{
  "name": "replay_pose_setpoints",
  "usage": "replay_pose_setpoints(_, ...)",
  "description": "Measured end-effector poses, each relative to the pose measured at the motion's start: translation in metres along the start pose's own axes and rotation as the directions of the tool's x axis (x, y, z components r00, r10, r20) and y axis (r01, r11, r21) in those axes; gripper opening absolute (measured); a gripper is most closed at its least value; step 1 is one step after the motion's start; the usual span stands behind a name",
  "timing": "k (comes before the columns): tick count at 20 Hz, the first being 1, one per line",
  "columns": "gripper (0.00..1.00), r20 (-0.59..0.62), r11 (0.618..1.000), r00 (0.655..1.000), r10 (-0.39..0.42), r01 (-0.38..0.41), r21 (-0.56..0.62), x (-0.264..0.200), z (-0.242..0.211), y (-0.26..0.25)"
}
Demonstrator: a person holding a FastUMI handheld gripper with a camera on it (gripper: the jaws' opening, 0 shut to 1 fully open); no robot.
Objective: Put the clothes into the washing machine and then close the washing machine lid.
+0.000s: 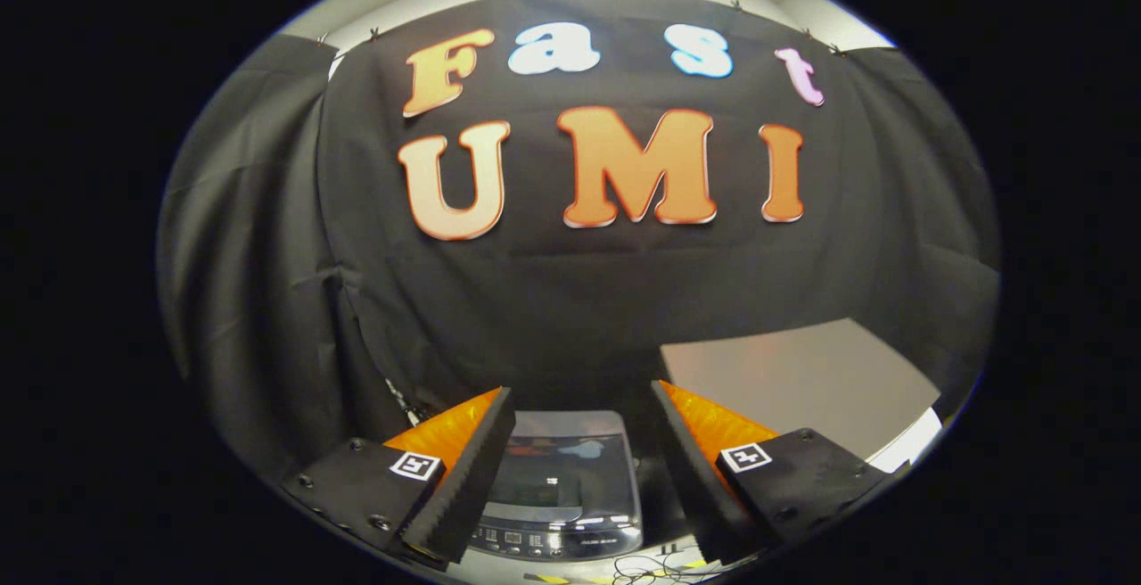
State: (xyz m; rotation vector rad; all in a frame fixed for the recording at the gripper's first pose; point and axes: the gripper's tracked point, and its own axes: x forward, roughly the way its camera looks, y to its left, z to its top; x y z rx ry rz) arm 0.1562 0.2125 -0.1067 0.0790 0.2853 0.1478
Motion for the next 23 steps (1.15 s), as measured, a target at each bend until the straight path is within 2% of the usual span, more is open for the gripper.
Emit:
replay_pose_setpoints(2,0.98,0.064,1.0,0.998,-0.026,0.025,0.009,-0.023,0.026,-0.024)
replay_pose_setpoints(5,0.98,0.144,0.993,0.984,-0.104,0.112,-0.046,-0.053,0.056,-0.072)
replay_pose_setpoints(10,0.98,0.216,0.99,0.968,-0.126,0.135,-0.027,-0.099,0.088,-0.121)
replay_pose_setpoints(13,0.98,0.261,0.984,0.955,-0.142,0.166,-0.071,-0.116,0.102,-0.151)
replay_pose_setpoints(23,0.98,0.303,0.994,0.95,-0.078,0.096,-0.045,-0.135,0.121,-0.195)
